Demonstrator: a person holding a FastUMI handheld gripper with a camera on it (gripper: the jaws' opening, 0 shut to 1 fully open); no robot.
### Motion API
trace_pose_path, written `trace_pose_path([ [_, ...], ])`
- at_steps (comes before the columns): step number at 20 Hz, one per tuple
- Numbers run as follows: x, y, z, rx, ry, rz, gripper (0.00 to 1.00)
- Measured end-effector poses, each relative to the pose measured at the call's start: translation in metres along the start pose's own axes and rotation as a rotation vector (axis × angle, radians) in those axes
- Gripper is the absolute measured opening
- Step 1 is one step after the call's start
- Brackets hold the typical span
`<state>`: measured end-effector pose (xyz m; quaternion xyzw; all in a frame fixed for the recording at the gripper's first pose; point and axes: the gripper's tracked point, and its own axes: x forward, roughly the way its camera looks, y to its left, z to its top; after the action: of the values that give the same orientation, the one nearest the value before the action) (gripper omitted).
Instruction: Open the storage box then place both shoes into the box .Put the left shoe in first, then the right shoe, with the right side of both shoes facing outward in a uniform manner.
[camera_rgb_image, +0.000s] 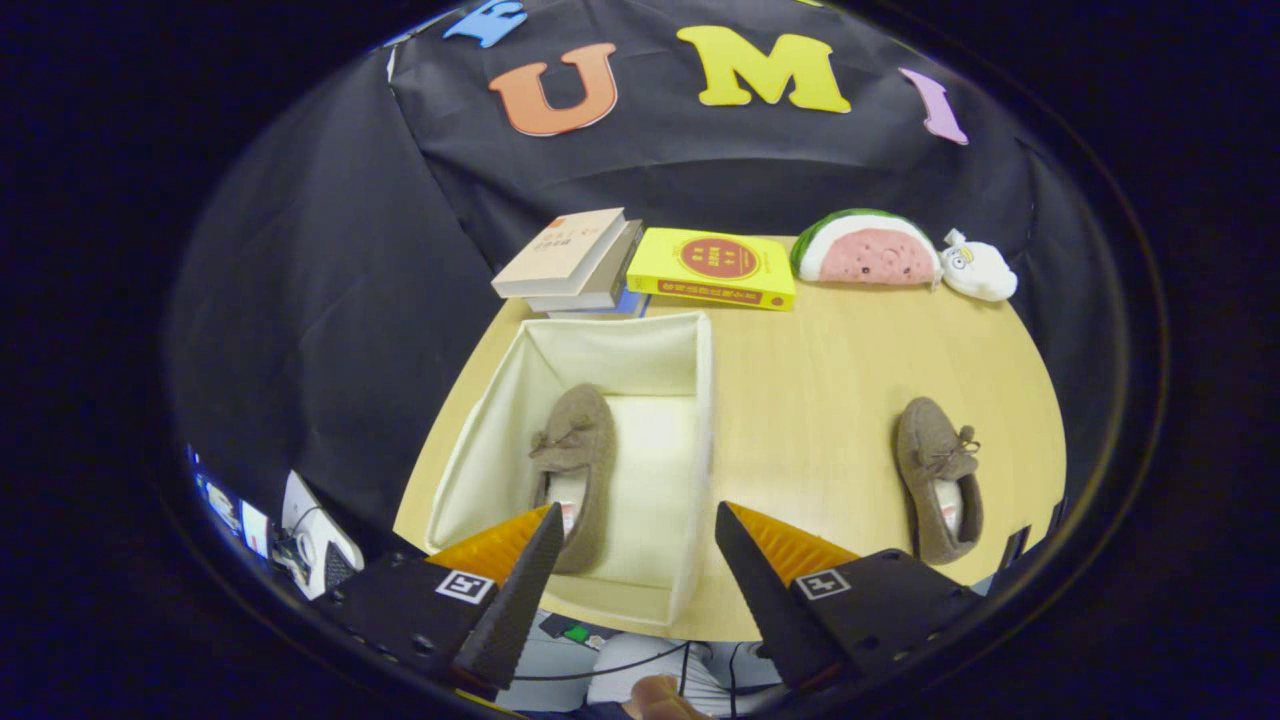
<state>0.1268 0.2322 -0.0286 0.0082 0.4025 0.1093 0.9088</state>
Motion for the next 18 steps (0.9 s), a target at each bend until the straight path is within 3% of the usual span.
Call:
trace_pose_path([
  [13,0.007,-0.244,-0.021,0.108,0.057,-0.264,0.95],
  [18,0.024,-0.292,-0.040,0.102,0.150,-0.301,0.94],
])
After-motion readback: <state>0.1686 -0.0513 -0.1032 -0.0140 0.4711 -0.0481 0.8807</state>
